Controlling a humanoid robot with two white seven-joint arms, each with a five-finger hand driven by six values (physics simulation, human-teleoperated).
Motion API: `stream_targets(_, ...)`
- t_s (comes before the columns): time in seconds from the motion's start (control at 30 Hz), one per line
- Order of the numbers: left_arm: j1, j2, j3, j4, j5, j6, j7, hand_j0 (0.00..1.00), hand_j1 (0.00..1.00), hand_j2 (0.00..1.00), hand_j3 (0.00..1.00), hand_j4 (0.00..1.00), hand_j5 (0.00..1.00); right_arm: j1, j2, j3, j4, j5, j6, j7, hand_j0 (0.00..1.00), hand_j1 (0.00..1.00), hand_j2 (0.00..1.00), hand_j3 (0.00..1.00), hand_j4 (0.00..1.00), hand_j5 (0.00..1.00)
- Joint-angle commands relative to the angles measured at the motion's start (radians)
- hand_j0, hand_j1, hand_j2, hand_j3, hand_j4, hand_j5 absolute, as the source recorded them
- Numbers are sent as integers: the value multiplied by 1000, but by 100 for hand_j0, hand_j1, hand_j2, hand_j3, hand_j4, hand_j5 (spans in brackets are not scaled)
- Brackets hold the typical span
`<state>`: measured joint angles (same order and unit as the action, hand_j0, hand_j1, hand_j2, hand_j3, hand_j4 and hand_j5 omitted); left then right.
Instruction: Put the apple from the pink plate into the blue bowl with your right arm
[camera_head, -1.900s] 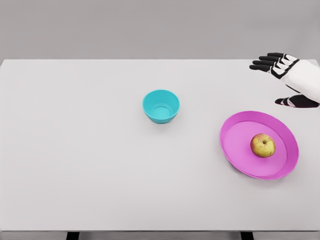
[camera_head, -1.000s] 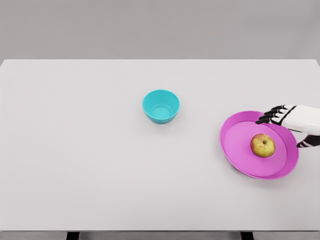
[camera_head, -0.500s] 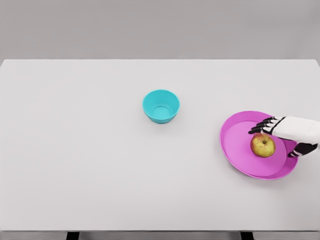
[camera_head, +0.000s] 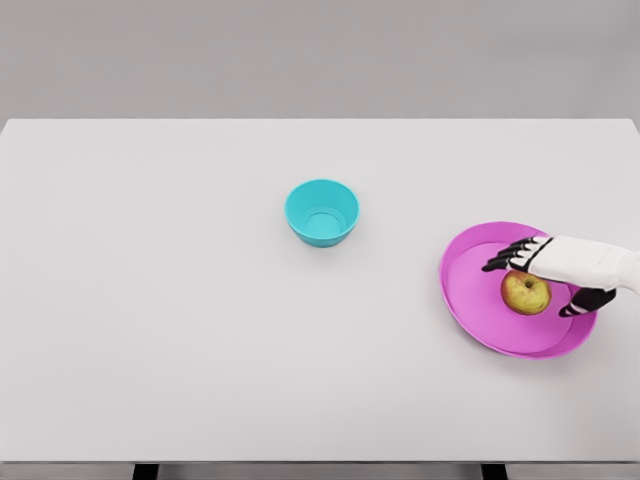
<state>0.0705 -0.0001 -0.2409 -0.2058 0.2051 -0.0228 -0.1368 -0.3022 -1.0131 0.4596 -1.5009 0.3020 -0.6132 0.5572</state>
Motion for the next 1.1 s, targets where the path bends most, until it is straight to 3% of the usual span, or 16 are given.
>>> stream_targets(0.0,-2,0,0,0,0,0,0,100,100,100,100,100,100,0,-1,10,-2,-6,2,0,100,100,100,100,100,100)
stream_targets(0.17,0,0,0,0,0,0,0,100,100,100,100,100,100,0,-1,10,-8,-6,2,0,99,99,99,99,99,99)
stream_targets(0.2,0,0,0,-1,0,0,0,100,100,100,100,100,100,0,-1,10,-8,-4,2,1,85,85,85,85,85,85)
stream_targets(0.3,0,0,0,0,0,0,0,100,100,100,100,100,100,0,-1,10,-10,-4,2,1,65,65,65,65,65,65)
stream_targets(0.37,0,0,0,0,0,0,-1,100,100,100,100,100,100,0,-1,10,-10,-4,2,1,64,64,64,64,64,64)
stream_targets(0.47,0,0,0,0,0,0,0,100,100,100,100,100,100,0,-1,10,-10,-4,2,1,54,54,54,54,54,54)
stream_targets(0.87,0,0,0,-1,0,0,0,100,100,100,100,100,100,-9,-2,-2,-12,-11,2,0,53,53,53,53,53,53)
stream_targets(1.07,0,0,0,0,0,0,-1,100,100,100,100,100,100,-46,2,-4,-15,-14,2,0,53,53,53,53,53,53)
